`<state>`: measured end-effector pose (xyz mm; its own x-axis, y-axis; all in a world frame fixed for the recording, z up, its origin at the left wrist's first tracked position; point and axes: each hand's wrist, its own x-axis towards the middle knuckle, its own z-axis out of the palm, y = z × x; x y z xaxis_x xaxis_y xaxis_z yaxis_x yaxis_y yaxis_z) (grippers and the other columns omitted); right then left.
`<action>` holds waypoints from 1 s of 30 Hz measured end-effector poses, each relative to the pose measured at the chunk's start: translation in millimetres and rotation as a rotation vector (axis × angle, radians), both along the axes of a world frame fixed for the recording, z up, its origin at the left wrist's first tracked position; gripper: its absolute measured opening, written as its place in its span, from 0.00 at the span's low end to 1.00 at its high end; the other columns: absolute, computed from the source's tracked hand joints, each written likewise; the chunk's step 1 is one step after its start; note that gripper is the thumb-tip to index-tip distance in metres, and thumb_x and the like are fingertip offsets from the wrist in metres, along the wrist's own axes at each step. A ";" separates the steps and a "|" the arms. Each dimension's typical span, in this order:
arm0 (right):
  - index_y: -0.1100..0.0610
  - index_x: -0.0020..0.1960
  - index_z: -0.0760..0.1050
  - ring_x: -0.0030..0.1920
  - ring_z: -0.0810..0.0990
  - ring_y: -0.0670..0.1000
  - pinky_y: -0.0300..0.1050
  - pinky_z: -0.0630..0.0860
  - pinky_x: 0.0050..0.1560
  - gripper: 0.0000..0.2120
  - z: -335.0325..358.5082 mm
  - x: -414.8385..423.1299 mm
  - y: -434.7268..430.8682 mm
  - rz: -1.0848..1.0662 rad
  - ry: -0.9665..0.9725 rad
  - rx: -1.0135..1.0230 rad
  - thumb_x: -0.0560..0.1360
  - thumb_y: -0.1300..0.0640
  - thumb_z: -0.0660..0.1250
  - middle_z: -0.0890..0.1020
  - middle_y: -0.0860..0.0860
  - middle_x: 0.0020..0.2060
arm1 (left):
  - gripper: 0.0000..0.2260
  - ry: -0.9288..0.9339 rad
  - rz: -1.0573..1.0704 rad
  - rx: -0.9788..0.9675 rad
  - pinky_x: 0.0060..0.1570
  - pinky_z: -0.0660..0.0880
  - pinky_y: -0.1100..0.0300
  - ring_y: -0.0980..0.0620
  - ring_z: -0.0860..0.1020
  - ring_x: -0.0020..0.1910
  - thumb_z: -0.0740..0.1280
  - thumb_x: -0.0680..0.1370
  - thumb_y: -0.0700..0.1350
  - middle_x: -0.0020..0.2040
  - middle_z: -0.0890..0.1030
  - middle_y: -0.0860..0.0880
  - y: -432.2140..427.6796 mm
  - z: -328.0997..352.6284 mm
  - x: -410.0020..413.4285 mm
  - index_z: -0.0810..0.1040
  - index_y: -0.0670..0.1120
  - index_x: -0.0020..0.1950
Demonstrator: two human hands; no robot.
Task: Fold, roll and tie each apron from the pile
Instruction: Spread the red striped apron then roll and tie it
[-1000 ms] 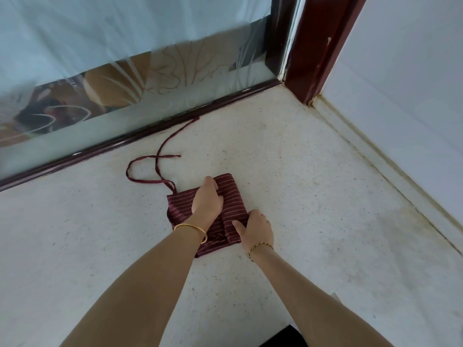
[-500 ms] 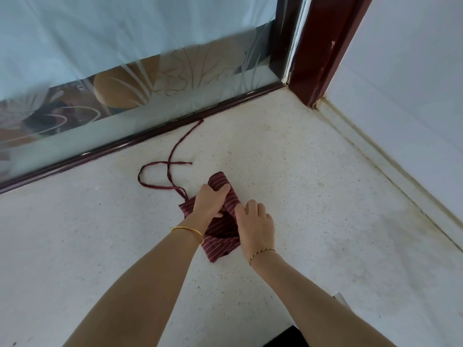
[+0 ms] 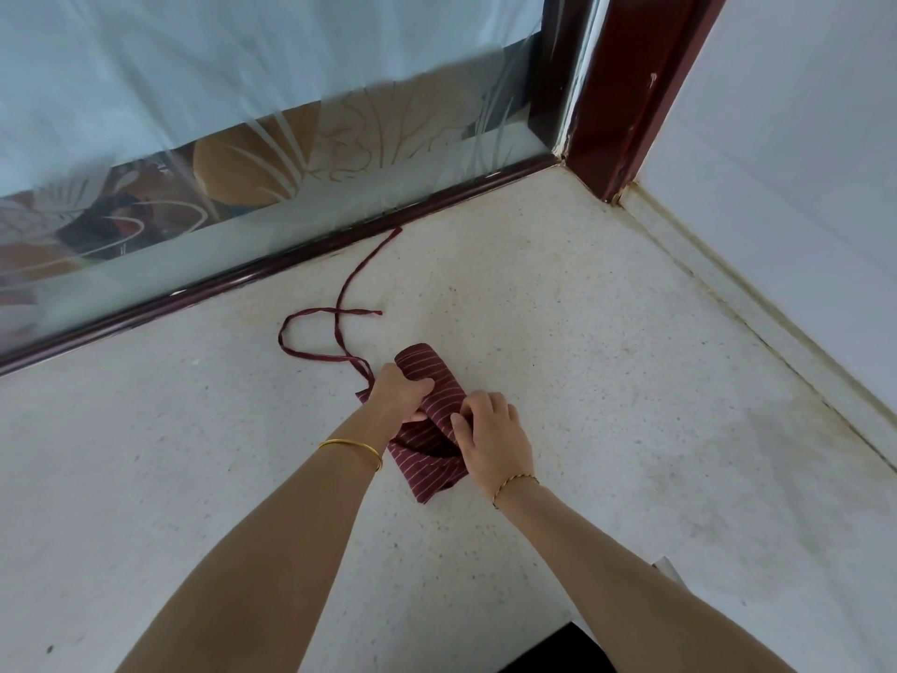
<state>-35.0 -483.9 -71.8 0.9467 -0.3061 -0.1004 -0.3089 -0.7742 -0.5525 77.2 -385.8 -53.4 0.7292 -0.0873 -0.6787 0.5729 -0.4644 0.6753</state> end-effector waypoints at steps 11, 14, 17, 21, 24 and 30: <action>0.57 0.58 0.69 0.56 0.72 0.55 0.50 0.72 0.57 0.19 7.7 22.9 5.8 -0.083 0.409 0.016 0.73 0.47 0.64 0.73 0.53 0.53 | 0.38 -0.382 -0.414 0.486 0.59 0.72 0.50 0.42 0.68 0.64 0.75 0.71 0.46 0.67 0.64 0.40 22.5 1.4 -2.6 0.56 0.45 0.73; 0.57 0.57 0.69 0.54 0.71 0.55 0.48 0.72 0.55 0.15 12.4 28.9 0.2 0.006 0.383 -0.076 0.74 0.52 0.66 0.71 0.54 0.55 | 0.43 -0.639 -0.783 0.680 0.68 0.63 0.45 0.42 0.56 0.73 0.74 0.71 0.51 0.75 0.56 0.44 26.0 4.8 0.2 0.50 0.52 0.77; 0.57 0.58 0.67 0.50 0.72 0.54 0.46 0.72 0.50 0.15 14.6 32.6 -8.3 0.119 0.275 -0.204 0.74 0.58 0.67 0.69 0.54 0.54 | 0.38 -0.656 -1.066 0.702 0.69 0.58 0.44 0.46 0.57 0.74 0.70 0.74 0.52 0.75 0.60 0.49 24.0 3.3 6.1 0.53 0.52 0.77; 0.58 0.58 0.69 0.49 0.73 0.54 0.46 0.71 0.47 0.19 12.8 32.0 -12.3 0.238 0.081 -0.429 0.69 0.64 0.70 0.72 0.55 0.53 | 0.23 -0.726 -1.207 0.676 0.62 0.66 0.50 0.48 0.72 0.59 0.69 0.73 0.50 0.59 0.73 0.50 18.6 1.4 4.7 0.67 0.49 0.65; 0.59 0.47 0.75 0.40 0.77 0.56 0.48 0.76 0.38 0.22 6.3 22.0 -9.5 0.228 -0.051 -0.485 0.55 0.65 0.78 0.77 0.55 0.43 | 0.19 -0.980 -1.231 0.695 0.53 0.71 0.55 0.49 0.73 0.52 0.70 0.73 0.49 0.54 0.73 0.49 23.9 -5.1 -3.6 0.68 0.47 0.60; 0.61 0.52 0.74 0.58 0.77 0.61 0.56 0.75 0.60 0.18 -5.0 -6.3 -5.6 0.297 -0.136 -0.425 0.64 0.61 0.73 0.78 0.59 0.57 | 0.13 -1.343 -1.173 0.672 0.38 0.74 0.56 0.48 0.73 0.38 0.73 0.66 0.39 0.41 0.75 0.46 39.3 -24.9 -27.1 0.74 0.44 0.47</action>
